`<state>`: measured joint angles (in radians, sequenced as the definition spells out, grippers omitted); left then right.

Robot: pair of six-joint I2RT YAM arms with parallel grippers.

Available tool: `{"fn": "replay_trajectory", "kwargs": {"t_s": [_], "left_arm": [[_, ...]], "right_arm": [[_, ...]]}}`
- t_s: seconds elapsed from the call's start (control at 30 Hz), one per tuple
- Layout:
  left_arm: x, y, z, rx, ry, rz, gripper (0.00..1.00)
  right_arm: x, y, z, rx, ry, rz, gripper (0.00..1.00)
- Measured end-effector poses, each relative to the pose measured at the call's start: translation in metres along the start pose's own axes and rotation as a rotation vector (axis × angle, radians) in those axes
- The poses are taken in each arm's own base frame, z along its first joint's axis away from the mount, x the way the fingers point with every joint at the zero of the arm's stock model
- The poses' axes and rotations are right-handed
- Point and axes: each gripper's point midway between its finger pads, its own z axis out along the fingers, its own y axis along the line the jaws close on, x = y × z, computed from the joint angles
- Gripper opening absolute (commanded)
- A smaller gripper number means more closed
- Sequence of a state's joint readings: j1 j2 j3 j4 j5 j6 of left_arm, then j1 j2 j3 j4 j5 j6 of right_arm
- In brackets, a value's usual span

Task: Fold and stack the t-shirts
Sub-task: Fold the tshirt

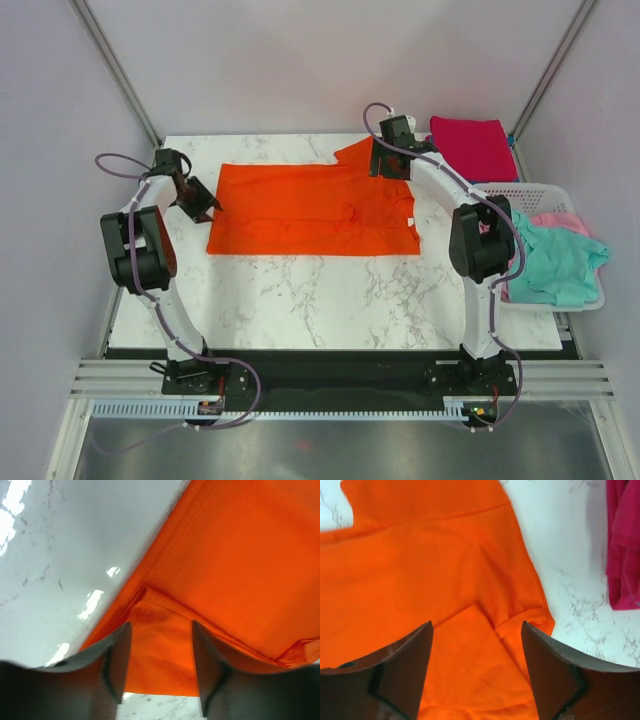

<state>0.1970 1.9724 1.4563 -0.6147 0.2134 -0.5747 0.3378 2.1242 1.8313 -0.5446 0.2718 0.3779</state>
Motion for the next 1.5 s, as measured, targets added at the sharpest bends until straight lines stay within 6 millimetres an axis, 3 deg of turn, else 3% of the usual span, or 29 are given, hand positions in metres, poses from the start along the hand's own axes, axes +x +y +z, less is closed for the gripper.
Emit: {"fn": "replay_trajectory", "kwargs": {"t_s": [0.03,0.07,0.17,0.27,0.37,0.47,0.53,0.67,0.77,0.97,1.17,1.3,1.4,1.43,1.5], "left_arm": [[-0.001,-0.001,-0.001,0.005,0.005,0.012,0.76],[-0.002,-0.002,-0.003,0.007,0.005,0.020,0.82],[-0.002,-0.003,-0.016,0.010,-0.010,0.032,0.84],[0.007,0.002,-0.038,0.013,-0.033,0.034,0.82],[0.029,0.015,-0.060,0.025,-0.061,0.031,0.79],[0.057,0.035,-0.070,0.020,-0.065,0.010,0.77],[0.072,0.049,-0.070,0.016,-0.071,-0.017,0.77],[0.094,0.073,-0.061,-0.001,-0.064,-0.098,0.76],[0.100,0.079,-0.056,0.006,-0.080,-0.145,0.76],[0.101,0.082,-0.054,0.039,-0.138,-0.200,0.76],[0.089,0.086,-0.052,0.039,-0.210,-0.253,0.76],[0.084,0.087,-0.051,0.052,-0.248,-0.281,0.73],[0.082,0.086,-0.049,0.061,-0.264,-0.300,0.71],[0.080,0.086,-0.049,0.064,-0.269,-0.306,0.71],[0.076,0.086,-0.045,0.066,-0.281,-0.318,0.70]], "right_arm": [[-0.006,-0.002,0.003,-0.002,-0.008,0.001,0.85],[-0.007,-0.007,0.004,0.000,-0.007,0.001,0.87],[-0.007,-0.022,-0.011,0.002,-0.016,0.018,0.88],[0.017,-0.040,-0.049,-0.023,-0.006,0.053,0.88],[0.049,-0.046,-0.099,-0.104,-0.005,0.113,0.89],[0.079,-0.045,-0.130,-0.204,-0.015,0.160,0.90],[0.109,-0.045,-0.137,-0.250,0.023,0.175,0.89],[0.173,-0.050,-0.126,-0.271,0.153,0.192,0.88],[0.197,-0.055,-0.123,-0.263,0.205,0.207,0.87],[0.190,-0.061,-0.108,-0.253,0.180,0.243,0.85],[0.197,-0.073,-0.082,-0.211,0.208,0.275,0.83],[0.191,-0.072,-0.074,-0.222,0.183,0.285,0.80],[0.186,-0.071,-0.068,-0.232,0.158,0.288,0.74],[0.184,-0.070,-0.066,-0.235,0.151,0.287,0.65],[0.184,-0.070,-0.064,-0.237,0.146,0.282,0.57]]}}
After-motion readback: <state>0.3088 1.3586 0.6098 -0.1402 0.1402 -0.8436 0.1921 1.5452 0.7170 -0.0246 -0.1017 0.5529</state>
